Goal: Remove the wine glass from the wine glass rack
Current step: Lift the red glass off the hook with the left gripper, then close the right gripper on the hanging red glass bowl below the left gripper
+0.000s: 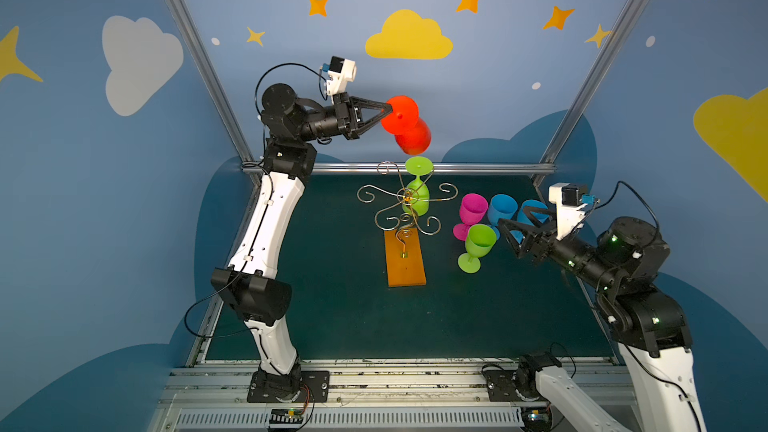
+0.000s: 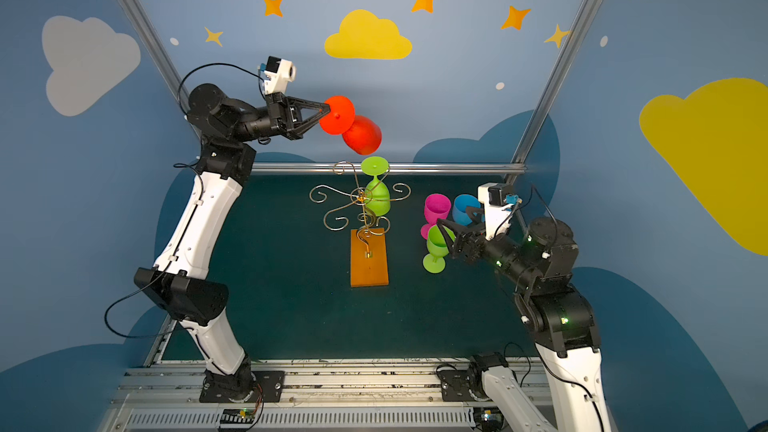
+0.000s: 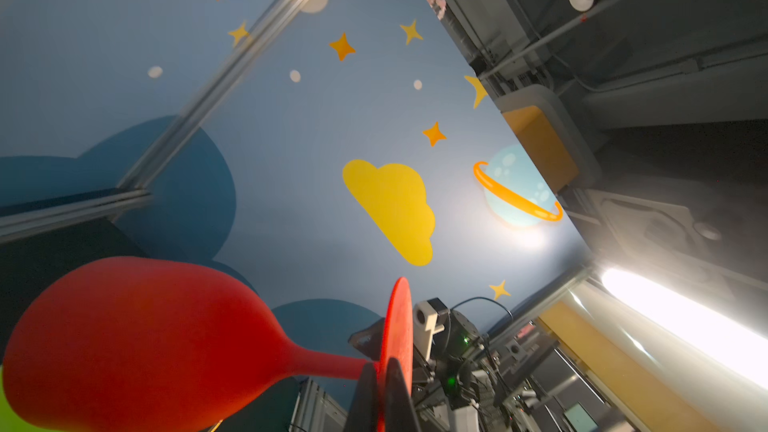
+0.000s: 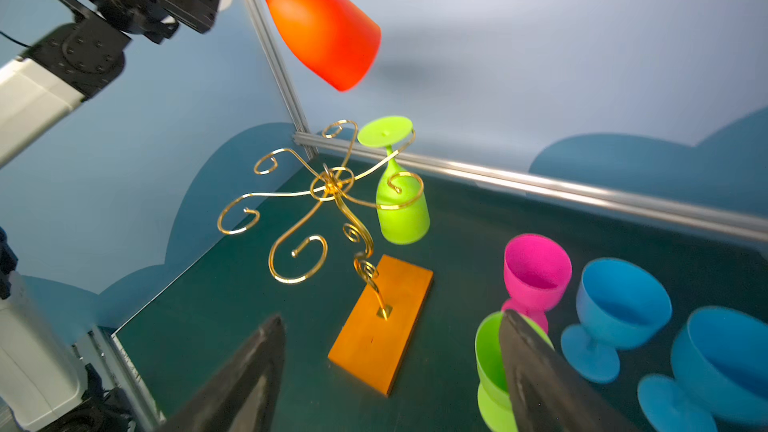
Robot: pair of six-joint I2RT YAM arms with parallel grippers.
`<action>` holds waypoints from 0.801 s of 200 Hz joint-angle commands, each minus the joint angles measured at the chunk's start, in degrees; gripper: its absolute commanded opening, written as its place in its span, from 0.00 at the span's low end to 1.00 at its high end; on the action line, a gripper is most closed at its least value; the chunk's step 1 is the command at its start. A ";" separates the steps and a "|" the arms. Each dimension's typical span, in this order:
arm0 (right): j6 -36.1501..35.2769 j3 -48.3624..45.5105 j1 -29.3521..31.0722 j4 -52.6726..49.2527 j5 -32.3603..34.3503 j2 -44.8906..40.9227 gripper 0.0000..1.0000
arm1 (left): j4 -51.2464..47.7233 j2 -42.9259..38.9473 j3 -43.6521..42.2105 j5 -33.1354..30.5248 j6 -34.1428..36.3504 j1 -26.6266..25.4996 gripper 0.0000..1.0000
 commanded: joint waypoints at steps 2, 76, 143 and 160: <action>-3.15 0.31 0.29 11.12 -5.99 1.11 0.81 | 5.99 -0.03 -1.19 4.30 -4.42 -2.64 0.03; -18.20 2.64 4.25 15.07 -8.51 6.09 0.85 | 7.70 -3.52 -9.96 4.61 -4.74 -8.32 0.03; -27.39 5.59 10.97 15.30 -4.70 12.04 0.86 | 7.53 -5.00 -12.01 4.40 -4.77 -10.83 0.03; -28.26 7.38 11.85 14.85 -4.58 14.14 0.86 | 7.57 -5.19 -12.00 4.51 -4.97 -11.42 0.03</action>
